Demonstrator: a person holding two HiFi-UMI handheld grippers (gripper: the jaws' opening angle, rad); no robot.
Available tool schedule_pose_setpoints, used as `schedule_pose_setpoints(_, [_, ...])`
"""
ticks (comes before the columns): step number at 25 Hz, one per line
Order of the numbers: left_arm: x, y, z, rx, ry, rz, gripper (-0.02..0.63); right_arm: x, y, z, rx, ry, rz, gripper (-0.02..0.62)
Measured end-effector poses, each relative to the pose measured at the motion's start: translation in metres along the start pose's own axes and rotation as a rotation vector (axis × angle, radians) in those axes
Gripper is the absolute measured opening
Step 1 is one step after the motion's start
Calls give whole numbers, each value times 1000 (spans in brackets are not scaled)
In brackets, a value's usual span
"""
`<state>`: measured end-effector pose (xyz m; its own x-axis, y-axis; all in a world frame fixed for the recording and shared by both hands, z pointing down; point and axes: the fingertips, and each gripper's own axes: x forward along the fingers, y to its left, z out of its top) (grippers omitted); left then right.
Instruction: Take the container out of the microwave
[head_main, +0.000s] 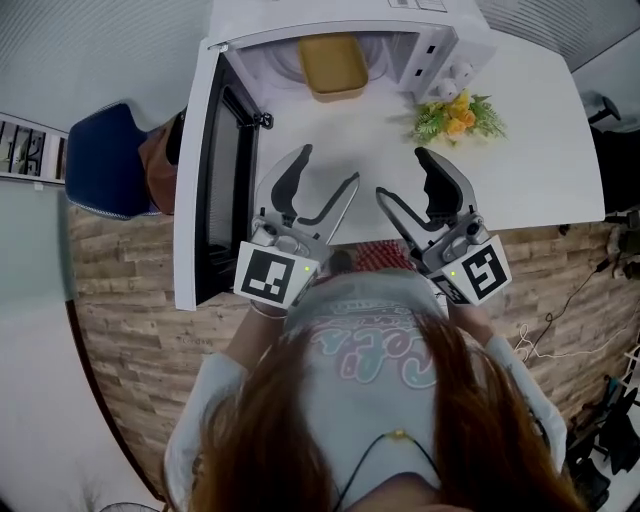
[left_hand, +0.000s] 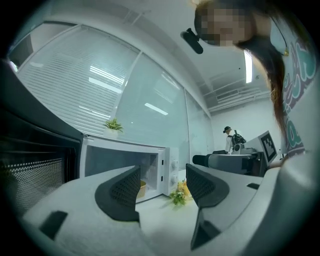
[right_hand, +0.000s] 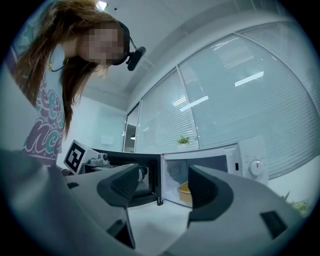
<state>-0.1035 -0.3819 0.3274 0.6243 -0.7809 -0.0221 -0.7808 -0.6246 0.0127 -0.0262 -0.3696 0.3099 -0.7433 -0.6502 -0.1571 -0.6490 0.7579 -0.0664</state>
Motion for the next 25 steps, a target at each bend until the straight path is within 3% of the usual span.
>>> schedule_pose_setpoints(6, [15,21,2,-18,-11,49,257,23,-24,-5,0,14,35,299])
schedule_pose_setpoints(14, [37,41,-13,-35,36,101,257,46,-52,-21,10,46,67,299])
schedule_pose_setpoints(18, [50,49,-10,-23,-12,99,256,55,-64,-31,24,70,75,299])
schedule_pose_setpoints(25, [64,60,-26,-41,50,126,256,72,-84,-44,19,94,91,299])
